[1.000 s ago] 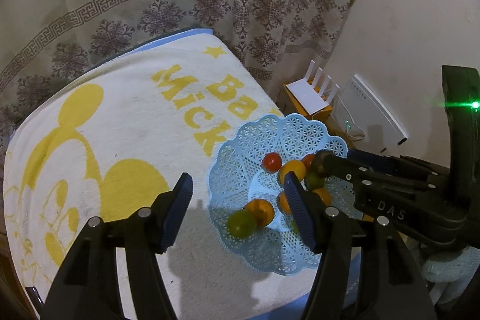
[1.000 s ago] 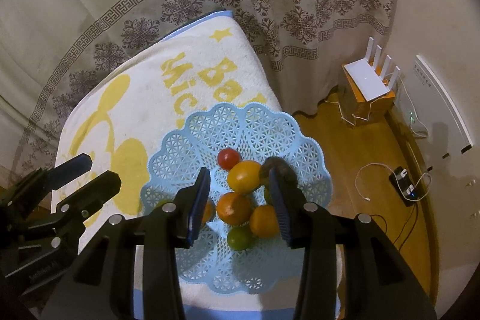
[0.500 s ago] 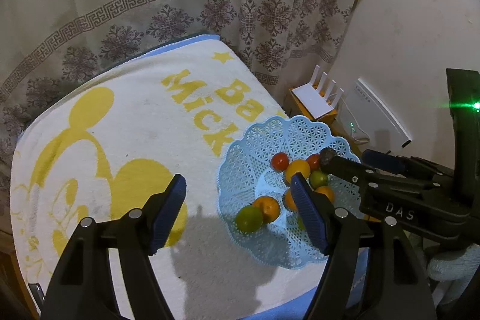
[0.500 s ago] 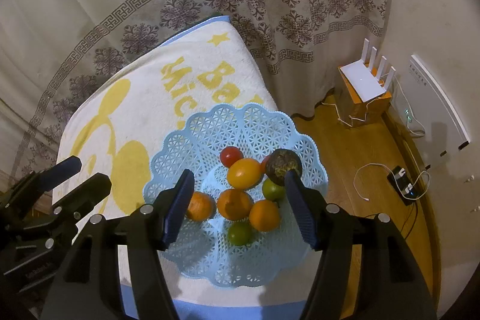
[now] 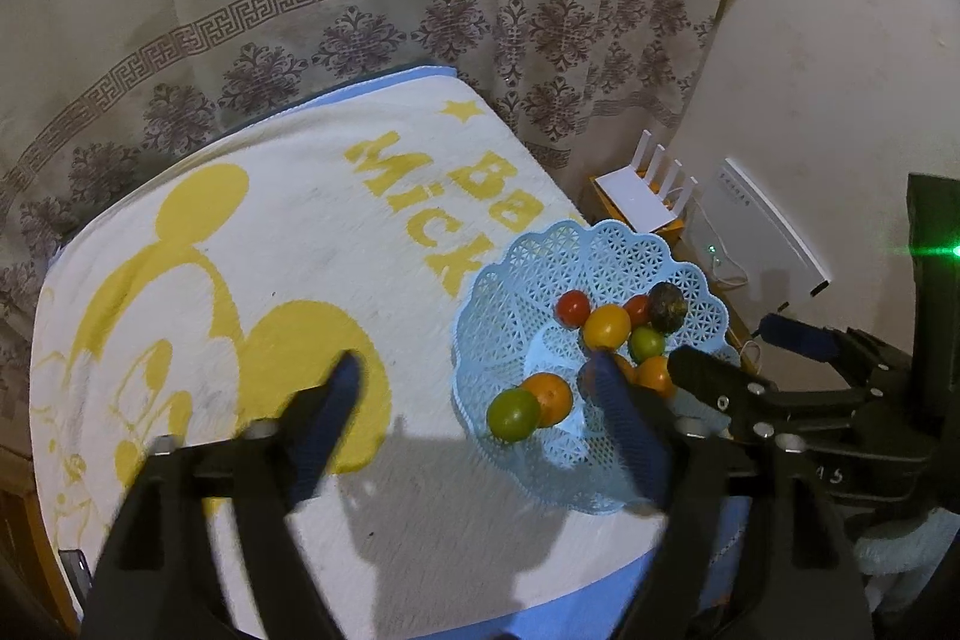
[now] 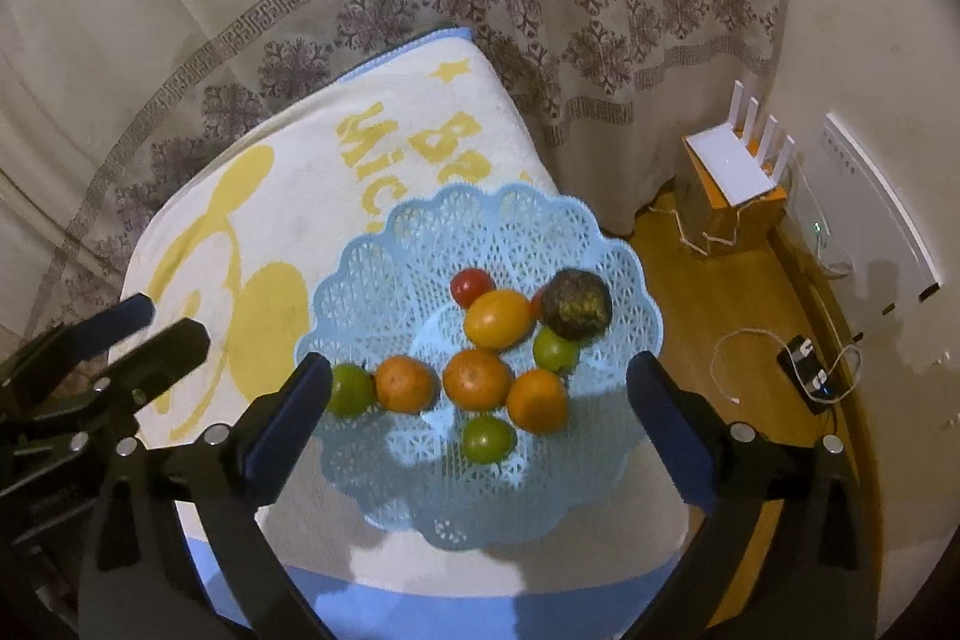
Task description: Organize fruits
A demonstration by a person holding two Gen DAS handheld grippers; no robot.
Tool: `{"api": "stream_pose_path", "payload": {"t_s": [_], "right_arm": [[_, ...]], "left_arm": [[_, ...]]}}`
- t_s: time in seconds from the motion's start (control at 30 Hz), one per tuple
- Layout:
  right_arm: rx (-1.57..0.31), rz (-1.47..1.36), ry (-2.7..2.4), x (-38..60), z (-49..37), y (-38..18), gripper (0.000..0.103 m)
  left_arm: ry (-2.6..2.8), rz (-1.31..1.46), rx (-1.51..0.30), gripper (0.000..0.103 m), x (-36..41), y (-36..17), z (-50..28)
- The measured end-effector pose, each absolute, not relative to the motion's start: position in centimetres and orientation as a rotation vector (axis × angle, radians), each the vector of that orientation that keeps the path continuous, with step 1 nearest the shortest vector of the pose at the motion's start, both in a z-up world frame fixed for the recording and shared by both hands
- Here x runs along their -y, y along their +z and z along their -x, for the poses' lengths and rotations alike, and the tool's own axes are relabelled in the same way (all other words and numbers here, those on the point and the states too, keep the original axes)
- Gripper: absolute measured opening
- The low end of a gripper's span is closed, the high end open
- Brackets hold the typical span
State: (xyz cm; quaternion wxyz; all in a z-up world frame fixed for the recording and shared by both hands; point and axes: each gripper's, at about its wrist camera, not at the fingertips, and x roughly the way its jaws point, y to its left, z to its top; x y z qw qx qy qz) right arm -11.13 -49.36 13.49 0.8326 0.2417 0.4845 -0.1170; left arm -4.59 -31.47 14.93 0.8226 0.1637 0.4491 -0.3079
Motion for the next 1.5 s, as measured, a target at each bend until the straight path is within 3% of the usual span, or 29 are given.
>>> {"api": "stream_pose_path", "payload": {"t_s": [1.5], "right_arm": [[-1.05,-0.409,-0.332,48.8,16.5,12.8,0.1]], "left_arm": [[-0.643,-0.508,-0.885,0.098,33.4,14.3,9.2]]}}
